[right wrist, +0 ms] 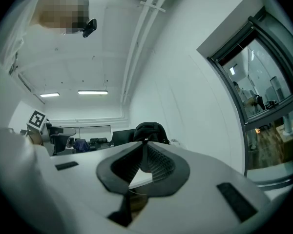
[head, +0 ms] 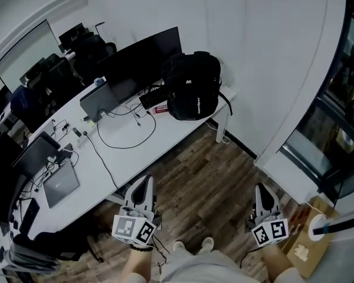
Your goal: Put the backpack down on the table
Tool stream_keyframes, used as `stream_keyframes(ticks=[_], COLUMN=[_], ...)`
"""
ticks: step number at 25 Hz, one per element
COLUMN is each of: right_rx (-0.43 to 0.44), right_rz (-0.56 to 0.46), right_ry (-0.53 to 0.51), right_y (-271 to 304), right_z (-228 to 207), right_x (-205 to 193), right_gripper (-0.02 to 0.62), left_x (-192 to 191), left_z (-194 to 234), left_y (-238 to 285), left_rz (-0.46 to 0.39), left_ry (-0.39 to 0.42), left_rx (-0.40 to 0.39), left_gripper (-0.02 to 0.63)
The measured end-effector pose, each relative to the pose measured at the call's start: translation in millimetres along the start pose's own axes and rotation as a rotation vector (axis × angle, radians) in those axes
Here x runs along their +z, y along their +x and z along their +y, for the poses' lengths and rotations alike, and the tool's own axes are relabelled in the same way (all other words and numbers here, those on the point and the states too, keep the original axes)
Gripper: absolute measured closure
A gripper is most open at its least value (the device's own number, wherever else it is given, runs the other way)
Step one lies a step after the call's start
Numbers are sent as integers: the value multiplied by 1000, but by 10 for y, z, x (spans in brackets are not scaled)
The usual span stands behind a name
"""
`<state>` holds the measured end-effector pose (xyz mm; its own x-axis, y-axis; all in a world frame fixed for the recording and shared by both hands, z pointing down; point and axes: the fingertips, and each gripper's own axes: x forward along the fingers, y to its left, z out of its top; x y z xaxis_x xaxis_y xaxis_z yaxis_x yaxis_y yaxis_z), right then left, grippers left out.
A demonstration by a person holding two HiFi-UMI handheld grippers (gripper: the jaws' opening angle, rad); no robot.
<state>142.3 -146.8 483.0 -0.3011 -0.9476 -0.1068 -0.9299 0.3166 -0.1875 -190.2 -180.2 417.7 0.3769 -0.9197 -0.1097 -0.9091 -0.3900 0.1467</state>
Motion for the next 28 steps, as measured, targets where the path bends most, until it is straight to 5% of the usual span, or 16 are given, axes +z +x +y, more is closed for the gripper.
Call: stream_keyframes(ticks=[15,28], right_rx=[-86,-105], right_rz=[-24,-15], right_ry=[-24,-38], right_y=[-691,-1068], right_z=[1241,1499], right_x=[-46,62], right_gripper=[558,580], left_x=[-71,29], left_z=[197,3], left_y=[-955,-1238], left_rz=[58,51], left_ry=[75,67], left_rx=[-175,-213], left_gripper=[598,597])
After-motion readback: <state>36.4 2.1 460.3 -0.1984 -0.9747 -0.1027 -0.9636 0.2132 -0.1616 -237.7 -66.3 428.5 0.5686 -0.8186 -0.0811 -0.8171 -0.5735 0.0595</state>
